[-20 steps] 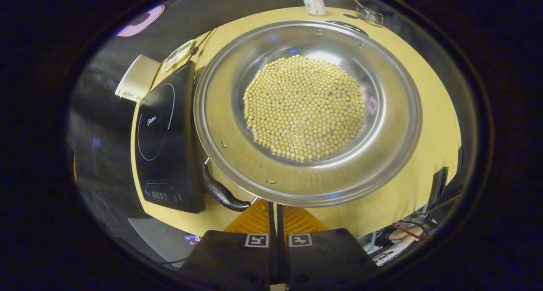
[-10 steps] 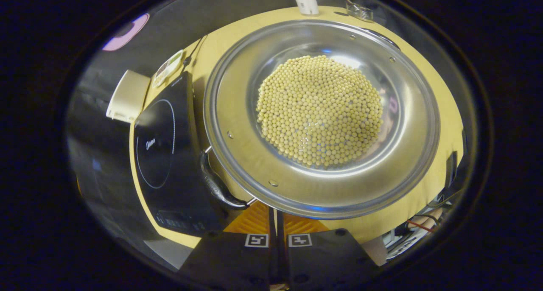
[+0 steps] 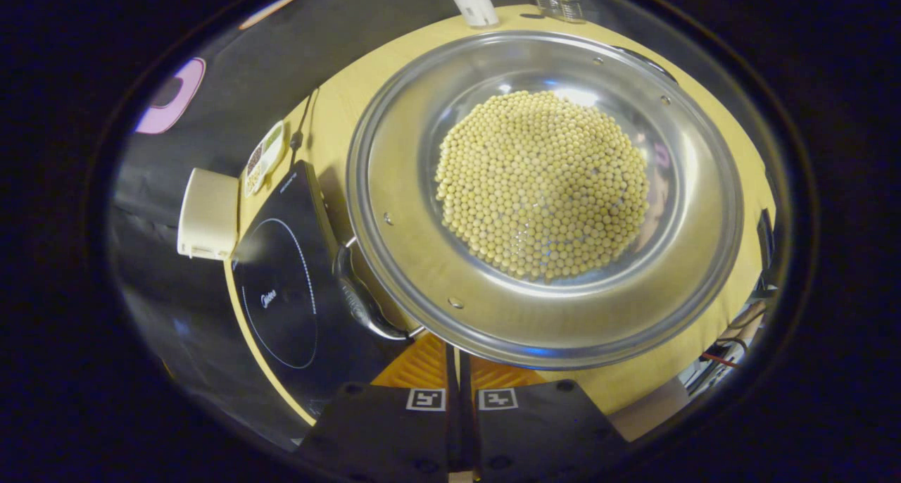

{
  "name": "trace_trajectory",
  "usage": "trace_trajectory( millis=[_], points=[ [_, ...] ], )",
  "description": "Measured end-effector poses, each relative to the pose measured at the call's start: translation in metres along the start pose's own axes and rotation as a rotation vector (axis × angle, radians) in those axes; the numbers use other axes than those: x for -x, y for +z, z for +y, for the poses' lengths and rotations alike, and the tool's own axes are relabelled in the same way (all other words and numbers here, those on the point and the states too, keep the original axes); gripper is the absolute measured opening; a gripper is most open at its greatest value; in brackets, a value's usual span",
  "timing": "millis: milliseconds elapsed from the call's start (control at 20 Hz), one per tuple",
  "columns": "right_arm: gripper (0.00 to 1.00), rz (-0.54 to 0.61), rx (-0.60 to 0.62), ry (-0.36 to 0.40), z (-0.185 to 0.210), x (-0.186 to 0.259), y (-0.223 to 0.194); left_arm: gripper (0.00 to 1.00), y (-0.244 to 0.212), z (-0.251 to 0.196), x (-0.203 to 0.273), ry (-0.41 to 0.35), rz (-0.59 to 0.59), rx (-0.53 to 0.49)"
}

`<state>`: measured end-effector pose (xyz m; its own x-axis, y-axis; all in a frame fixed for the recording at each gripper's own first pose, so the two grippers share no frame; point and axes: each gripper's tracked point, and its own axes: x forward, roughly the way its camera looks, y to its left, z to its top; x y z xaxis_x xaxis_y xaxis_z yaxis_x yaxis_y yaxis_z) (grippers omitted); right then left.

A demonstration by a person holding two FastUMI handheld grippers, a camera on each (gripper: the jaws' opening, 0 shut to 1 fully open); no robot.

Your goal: First push the handle of the pot to place it horizontally, then grasp the pot with both hands and set it on the induction cooktop.

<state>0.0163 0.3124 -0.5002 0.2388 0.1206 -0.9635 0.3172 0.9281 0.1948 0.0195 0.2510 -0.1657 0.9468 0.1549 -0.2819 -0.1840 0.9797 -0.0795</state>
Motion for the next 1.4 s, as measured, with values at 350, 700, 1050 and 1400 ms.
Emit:
trace_trajectory(
  millis=[350,700,1050,1400],
  points=[
    [0.02,-0.015,-0.060,0.016,0.016,-0.005,0.010,0.96,-0.005,0.009,0.011,0.010,0.000,-0.032],
    [0.03,-0.027,-0.046,0.043,0.021,0.000,0.012,0.99,-0.010,0.009,0.020,0.000,0.010,-0.036],
    [0.12,-0.014,0.055,0.142,0.007,0.045,0.002,0.96,-0.023,-0.015,0.023,-0.064,0.050,-0.008],
    [0.34,-0.068,0.138,0.181,-0.049,0.092,0.019,0.96,-0.049,-0.055,0.021,-0.153,0.139,0.026]
  ],
)
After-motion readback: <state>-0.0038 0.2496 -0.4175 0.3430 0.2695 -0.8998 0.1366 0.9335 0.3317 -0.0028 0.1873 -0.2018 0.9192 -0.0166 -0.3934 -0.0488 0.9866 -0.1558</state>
